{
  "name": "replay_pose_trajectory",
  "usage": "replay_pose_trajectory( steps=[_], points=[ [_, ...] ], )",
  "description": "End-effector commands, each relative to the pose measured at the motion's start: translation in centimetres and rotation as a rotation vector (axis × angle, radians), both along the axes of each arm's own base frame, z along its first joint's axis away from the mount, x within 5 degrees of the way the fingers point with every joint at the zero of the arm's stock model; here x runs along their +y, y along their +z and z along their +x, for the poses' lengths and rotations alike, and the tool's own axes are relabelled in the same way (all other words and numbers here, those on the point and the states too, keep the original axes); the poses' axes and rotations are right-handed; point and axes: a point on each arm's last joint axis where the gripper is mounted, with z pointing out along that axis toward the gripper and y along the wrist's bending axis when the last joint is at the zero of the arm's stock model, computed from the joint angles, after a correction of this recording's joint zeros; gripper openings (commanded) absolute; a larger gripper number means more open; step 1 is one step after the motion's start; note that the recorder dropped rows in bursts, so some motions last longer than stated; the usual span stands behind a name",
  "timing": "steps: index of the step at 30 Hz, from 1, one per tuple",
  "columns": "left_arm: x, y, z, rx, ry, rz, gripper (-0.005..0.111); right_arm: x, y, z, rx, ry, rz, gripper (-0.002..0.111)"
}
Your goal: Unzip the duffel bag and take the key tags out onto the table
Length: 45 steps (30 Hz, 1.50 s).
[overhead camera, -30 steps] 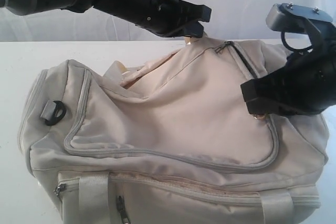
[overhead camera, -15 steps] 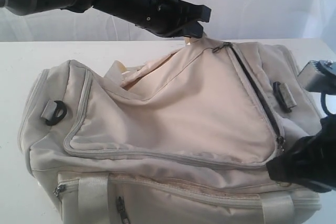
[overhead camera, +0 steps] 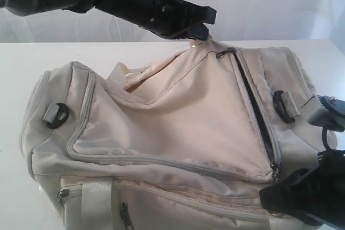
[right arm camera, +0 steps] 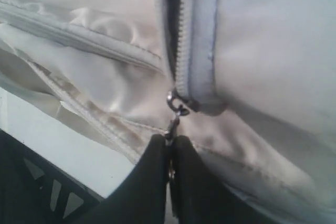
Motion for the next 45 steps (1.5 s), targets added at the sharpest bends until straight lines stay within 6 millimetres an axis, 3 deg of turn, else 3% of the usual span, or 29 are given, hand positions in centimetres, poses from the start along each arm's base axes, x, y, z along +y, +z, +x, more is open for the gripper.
replay_pose_trajectory(
  steps=[1,2,3,4,5,8,11,13,19,25,34,39,45],
  points=[
    [1.2,2.0,0.4,-0.070,0.062,-0.031,0.040,0.0,-0.3,-0.5,0.010,0.047,-0.023,0.009],
    [1.2,1.9,0.3,-0.061,0.053,-0.028,0.056,0.0,-0.3,-0.5,0.010,0.047,-0.023,0.020],
    [1.2,2.0,0.2,-0.061,0.048,-0.025,0.061,0.0,-0.3,-0.5,0.008,0.046,-0.023,0.024],
    [1.3,2.2,-0.1,-0.071,0.023,0.004,0.068,0.0,0.1,-0.3,-0.008,0.056,-0.025,0.037],
    [1.5,2.6,-0.5,-0.088,0.003,0.037,0.068,0.0,1.0,-0.1,-0.038,0.072,-0.026,0.047],
    [2.2,4.3,-2.3,-0.107,-0.066,0.107,0.066,-0.2,3.6,0.1,-0.137,0.099,-0.070,0.061],
    [3.0,6.1,-5.2,-0.074,-0.186,0.176,0.066,-0.8,6.6,-0.2,-0.202,0.082,-0.139,0.062],
    [3.3,6.7,-6.5,-0.056,-0.255,0.203,0.066,-1.2,7.7,-0.3,-0.234,0.056,-0.178,0.062],
    [3.3,6.5,-9.7,0.060,-0.503,0.217,0.066,-2.7,10.0,-0.2,-0.353,-0.099,-0.284,0.062],
    [0.7,3.4,-11.8,0.076,-0.674,0.088,0.066,-3.5,10.1,0.6,-0.387,-0.166,-0.347,0.061],
    [-5.6,-2.6,-14.5,-0.098,-0.766,0.182,0.066,-3.8,9.5,2.8,-0.401,-0.197,-0.413,0.061],
    [-7.7,-4.4,-14.4,-0.307,-0.782,0.267,0.066,-4.1,8.6,3.2,-0.398,-0.225,-0.430,0.061],
    [-8.5,-5.2,-13.4,-0.439,-0.740,0.325,0.066,-4.1,8.4,3.2,-0.400,-0.241,-0.418,0.061]
  ],
)
